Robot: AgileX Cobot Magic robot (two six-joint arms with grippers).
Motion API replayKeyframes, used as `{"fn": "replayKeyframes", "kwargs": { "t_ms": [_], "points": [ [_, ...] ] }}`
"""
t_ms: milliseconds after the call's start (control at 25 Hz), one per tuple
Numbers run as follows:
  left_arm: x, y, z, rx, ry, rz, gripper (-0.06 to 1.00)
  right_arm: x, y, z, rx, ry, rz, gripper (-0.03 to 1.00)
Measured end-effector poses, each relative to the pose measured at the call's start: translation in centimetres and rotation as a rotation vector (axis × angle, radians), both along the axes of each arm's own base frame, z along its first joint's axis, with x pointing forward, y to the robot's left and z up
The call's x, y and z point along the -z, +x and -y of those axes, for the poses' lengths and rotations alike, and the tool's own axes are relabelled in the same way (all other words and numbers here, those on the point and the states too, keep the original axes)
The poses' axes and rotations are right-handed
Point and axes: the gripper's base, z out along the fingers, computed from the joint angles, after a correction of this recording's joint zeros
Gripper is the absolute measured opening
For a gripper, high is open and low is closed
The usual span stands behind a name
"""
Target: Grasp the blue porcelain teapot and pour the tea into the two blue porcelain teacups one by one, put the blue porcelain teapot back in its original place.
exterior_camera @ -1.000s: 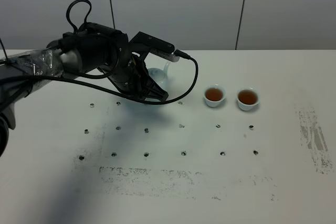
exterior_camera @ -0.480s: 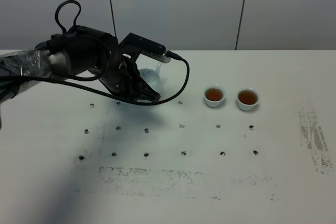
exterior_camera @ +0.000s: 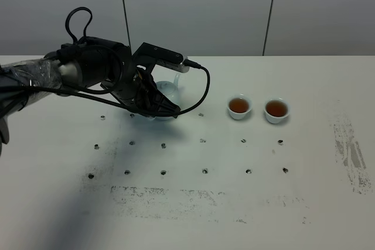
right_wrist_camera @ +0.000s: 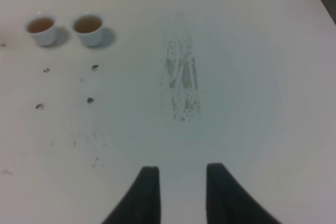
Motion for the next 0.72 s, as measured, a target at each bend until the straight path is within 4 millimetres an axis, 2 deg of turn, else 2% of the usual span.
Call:
{"fn": "replayKeyframes", "kwargs": {
  "t_ms": [520,640,720],
  "points": [
    [0.06,0.03,-0.2,-0.01,-0.009,-0.009,0.11,0.0,0.0,0.0,0.0,0.0,0.0,0.23],
    [0.05,0.04,-0.25,-0.019,-0.02,-0.014,0.14,0.0,0.0,0.0,0.0,0.0,0.0,0.23],
    [0.07,0.01,-0.29,-0.022,-0.021,-0.021,0.2,0.0,0.0,0.0,0.0,0.0,0.0,0.23]
  ]
}}
